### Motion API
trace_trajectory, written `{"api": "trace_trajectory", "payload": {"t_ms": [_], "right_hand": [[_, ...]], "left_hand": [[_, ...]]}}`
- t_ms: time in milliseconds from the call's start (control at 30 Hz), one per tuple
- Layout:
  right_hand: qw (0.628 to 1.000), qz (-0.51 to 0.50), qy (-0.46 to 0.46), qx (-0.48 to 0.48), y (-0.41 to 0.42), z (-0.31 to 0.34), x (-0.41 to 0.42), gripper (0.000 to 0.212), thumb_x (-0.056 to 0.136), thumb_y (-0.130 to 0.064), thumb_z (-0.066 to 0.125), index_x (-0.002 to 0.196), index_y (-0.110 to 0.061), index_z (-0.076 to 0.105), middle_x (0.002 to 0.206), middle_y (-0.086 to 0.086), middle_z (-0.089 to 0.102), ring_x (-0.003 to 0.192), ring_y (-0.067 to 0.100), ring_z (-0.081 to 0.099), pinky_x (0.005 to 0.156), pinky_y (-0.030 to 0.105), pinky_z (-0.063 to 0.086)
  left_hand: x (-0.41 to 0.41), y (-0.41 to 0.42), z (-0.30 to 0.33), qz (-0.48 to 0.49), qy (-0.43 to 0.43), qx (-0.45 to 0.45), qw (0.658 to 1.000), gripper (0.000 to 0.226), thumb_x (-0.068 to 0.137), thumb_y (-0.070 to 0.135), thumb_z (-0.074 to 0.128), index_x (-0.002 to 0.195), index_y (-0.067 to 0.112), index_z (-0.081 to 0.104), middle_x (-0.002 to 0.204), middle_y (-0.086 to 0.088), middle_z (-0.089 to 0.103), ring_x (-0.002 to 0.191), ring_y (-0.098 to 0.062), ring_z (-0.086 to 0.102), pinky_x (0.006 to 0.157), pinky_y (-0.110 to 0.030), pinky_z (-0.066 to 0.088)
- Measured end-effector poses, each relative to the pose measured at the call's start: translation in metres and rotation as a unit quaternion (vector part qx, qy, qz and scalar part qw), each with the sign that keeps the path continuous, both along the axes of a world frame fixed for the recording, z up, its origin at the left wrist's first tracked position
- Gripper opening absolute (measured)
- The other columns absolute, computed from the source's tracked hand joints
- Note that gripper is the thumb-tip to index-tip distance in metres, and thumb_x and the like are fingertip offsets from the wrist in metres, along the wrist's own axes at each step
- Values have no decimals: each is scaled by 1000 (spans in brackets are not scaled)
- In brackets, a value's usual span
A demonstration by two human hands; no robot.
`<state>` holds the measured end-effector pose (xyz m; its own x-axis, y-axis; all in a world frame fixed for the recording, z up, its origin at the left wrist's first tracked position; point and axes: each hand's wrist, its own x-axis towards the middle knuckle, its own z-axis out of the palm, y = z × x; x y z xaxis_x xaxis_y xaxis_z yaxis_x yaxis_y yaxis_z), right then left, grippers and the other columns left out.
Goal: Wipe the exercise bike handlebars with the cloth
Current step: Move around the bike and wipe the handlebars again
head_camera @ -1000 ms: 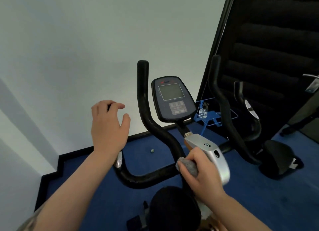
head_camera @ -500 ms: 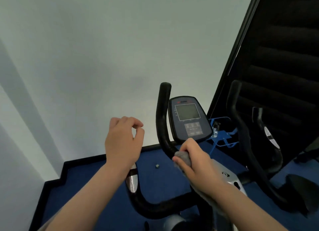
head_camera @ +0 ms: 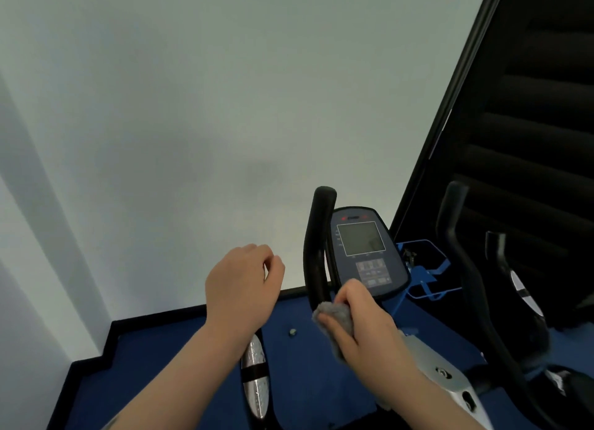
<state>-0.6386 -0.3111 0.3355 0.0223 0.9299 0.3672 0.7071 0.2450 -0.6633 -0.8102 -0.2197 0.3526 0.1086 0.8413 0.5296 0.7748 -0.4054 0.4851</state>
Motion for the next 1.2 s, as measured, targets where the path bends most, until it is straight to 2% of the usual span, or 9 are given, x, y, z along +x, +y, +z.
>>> {"api": "trace_trajectory", "payload": {"t_ms": [167,300,500,600,667,800,900,1033,1200], "right_hand": [[996,-83,7,42,59,28,-25,20,92,-30,58,89,-22,40,81,-10,55,69,-1,56,57,11,42],[983,-53,177,5,44,16,-22,18,90,-26,61,83,-25,45,65,-6,65,51,4,57,45,18,46],[989,-90,113,-26,34,19,13,25,77,-35,75,85,-30,52,80,-11,63,75,-4,58,63,9,45],[970,-131,168,118,54,66,16,43,67,-30,84,97,-32,53,89,-13,66,87,-5,60,72,7,46],[961,-97,170,198,70,98,8,32,68,-25,84,92,-30,63,87,-16,68,87,-2,63,73,9,47],[987,-36,117,106,92,111,-12,21,76,-19,76,95,-27,72,83,-14,69,77,6,65,73,24,52],[982,-54,114,139,87,95,-9,28,80,-16,72,102,-33,72,87,-23,69,86,-3,66,79,15,52],[965,-87,174,174,77,85,-6,34,82,-14,72,101,-41,71,89,-31,70,91,-7,65,80,12,51],[944,-132,247,176,60,71,5,31,80,-22,75,110,-27,70,97,-20,72,97,-4,65,88,23,54]], "left_hand": [[-1,1,0,0,10,-5,1000,29,85,32,42,57,25,41,52,8,41,54,-9,37,45,-23,21],[-2,0,0,-3,11,-13,1000,33,85,32,41,54,26,31,52,7,40,57,-10,38,47,-23,21],[-2,1,0,-5,18,-19,1000,30,86,31,41,59,19,48,56,6,47,61,-11,42,47,-22,25],[-2,2,1,-3,19,-15,1000,31,86,31,41,57,20,44,55,6,46,60,-11,42,46,-22,25],[-1,2,2,2,22,-10,1000,32,85,31,42,55,20,40,53,5,45,59,-13,41,45,-22,22],[-1,2,3,3,18,-10,1000,35,85,29,45,52,20,36,50,5,42,56,-13,39,44,-23,21],[-1,1,2,-1,15,-10,1000,36,84,28,45,51,22,31,48,5,39,54,-12,36,44,-24,18],[-2,1,2,-7,17,-13,1000,34,84,28,44,52,19,35,49,4,41,56,-13,37,44,-24,21],[-1,2,1,-8,18,-10,1000,35,84,28,43,51,21,33,49,4,41,54,-12,36,44,-24,20]]}}
